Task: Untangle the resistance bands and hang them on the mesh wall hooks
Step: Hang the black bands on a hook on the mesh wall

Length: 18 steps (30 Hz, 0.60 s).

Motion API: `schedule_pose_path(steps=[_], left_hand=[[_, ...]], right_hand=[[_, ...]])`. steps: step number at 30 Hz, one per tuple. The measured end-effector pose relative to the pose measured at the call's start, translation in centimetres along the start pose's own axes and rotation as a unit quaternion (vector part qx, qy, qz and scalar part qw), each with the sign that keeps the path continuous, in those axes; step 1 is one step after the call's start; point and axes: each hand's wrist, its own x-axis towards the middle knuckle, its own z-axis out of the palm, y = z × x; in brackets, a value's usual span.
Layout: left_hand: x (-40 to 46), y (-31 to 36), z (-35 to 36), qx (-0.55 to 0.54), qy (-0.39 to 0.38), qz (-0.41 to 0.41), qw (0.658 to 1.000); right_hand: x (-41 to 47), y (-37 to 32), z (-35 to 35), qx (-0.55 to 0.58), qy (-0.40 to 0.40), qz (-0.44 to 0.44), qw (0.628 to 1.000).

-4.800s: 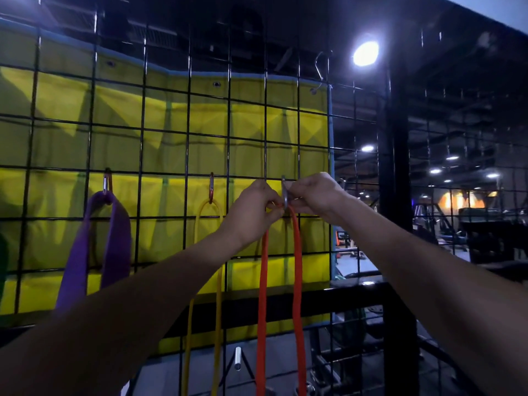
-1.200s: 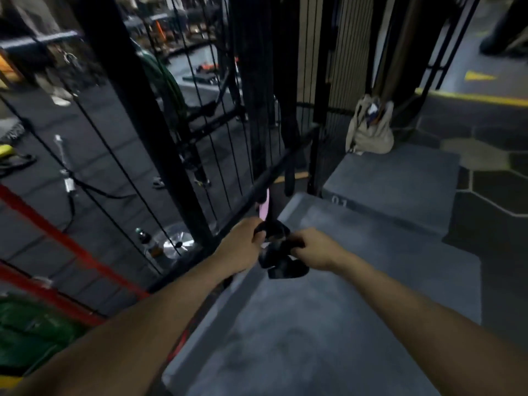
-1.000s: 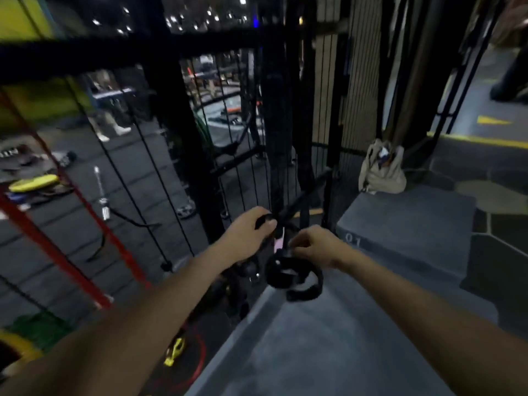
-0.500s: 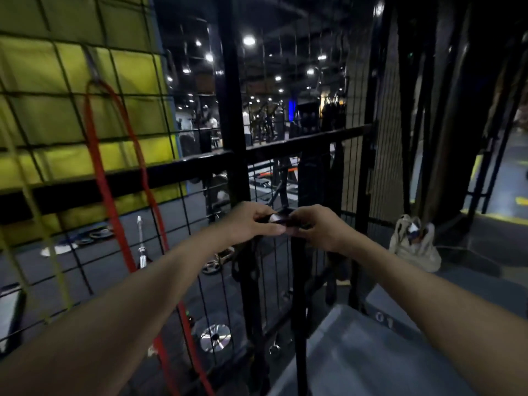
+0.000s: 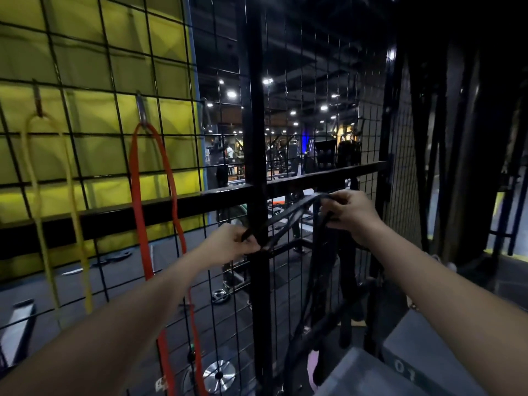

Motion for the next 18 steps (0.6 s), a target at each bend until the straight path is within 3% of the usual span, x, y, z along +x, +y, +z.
schedule_pose_path(steps=[3, 5, 7, 9, 13, 18], left_hand=[[0.2, 1.5, -1.7, -0.171, 0.022, -0.032, 0.984], [0.7, 3.1, -3.1, -0.262, 0.046, -0.031, 0.964], [1.3, 5.1, -4.6, -0.293, 0.067, -0.015, 0.954], [2.0, 7.1, -5.5, -0.245, 0.061, 0.002, 0.968], [3.1, 10.6, -4.6, -0.129, 0.006, 0.017, 0.992], [4.1, 11.8, -4.1, -0.119, 0.007, 0.021, 0.993]], right_hand=[[0.4, 0.0, -0.6, -0.045, 0.009, 0.001, 0.999], [0.6, -0.1, -0.8, -0.100, -0.032, 0.026, 0.994], [0.4, -0.3, -1.0, -0.225, -0.118, 0.036, 0.967], [0.2, -0.9, -0.8, -0.286, -0.171, 0.013, 0.943], [0.0, -3.3, 0.9, -0.096, -0.222, 0.002, 0.970], [1.1, -5.3, 1.9, -0.014, -0.192, -0.019, 0.981]])
